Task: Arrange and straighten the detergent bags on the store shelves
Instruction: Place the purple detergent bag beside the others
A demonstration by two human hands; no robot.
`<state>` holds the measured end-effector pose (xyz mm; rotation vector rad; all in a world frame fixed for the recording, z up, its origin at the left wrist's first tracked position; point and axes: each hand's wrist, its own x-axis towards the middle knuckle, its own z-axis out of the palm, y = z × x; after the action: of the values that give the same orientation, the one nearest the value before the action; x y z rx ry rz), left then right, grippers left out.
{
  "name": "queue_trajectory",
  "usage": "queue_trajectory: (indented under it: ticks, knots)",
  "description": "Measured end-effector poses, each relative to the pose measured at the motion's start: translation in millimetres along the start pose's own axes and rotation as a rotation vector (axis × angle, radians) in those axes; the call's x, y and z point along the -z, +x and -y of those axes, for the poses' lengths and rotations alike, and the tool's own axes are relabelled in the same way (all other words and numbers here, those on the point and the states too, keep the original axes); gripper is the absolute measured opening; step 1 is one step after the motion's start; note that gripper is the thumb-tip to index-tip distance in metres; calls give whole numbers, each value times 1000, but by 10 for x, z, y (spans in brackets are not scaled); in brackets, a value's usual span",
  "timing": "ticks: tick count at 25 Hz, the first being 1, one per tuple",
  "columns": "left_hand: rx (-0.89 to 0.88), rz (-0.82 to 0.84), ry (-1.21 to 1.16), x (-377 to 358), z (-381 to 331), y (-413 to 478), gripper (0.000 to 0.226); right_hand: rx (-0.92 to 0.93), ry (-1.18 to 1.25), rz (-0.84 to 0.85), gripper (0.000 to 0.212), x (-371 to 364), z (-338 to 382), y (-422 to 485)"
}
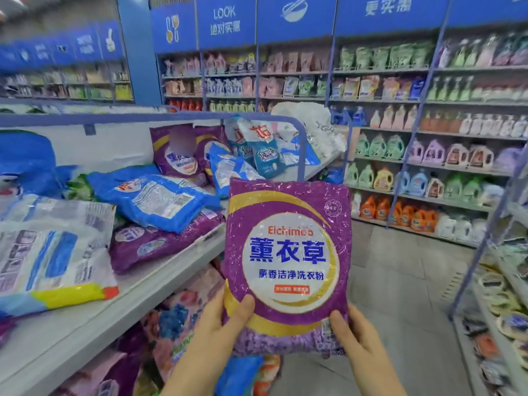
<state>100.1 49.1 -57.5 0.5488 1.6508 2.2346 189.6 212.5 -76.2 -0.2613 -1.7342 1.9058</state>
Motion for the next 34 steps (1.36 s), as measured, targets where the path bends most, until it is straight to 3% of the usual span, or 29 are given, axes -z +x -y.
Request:
queue_trajectory:
  ticks: [3,7,10,13,17,19,22,25,29,31,34]
  knots:
    - [21,-56,-34,-129,-37,672,41,-34,15,10,17,49,-125,804]
    - [-41,-187,5,-219,-39,1520,39,-69,33,70,33,10,-241,1905]
    - [-117,-313,57,-288,-19,2126,39,-63,10,205,17,-63,-241,2705]
    - [-184,-465,83,-382,5,2693,26,-32,10,390,23,-114,-276,3506]
    - [-233,-596,171,-388,-29,3251,48,7,14,635,25,-298,-263,4386]
    - [-205,-705,253,-333,-79,3447,49,24,6,752,25,-485,-298,4720]
    - [-269,-830,348,-180,-345,3705,7,83,-2,912,19,-885,-362,5124]
    - [-282,-949,446,140,-655,3907,11,181,-33,977,14,-1429,-397,5398]
    - [-261,-1159,481,682,-851,3999,18,276,-58,1098,35,-2070,-383,5568]
    - [-192,-1181,487,905,-822,3989,29,315,-186,1170,40,-2273,-441,5639]
    - [15,-1132,603,1112,-717,3958,39,558,-728,1176,25,-2363,-597,5707]
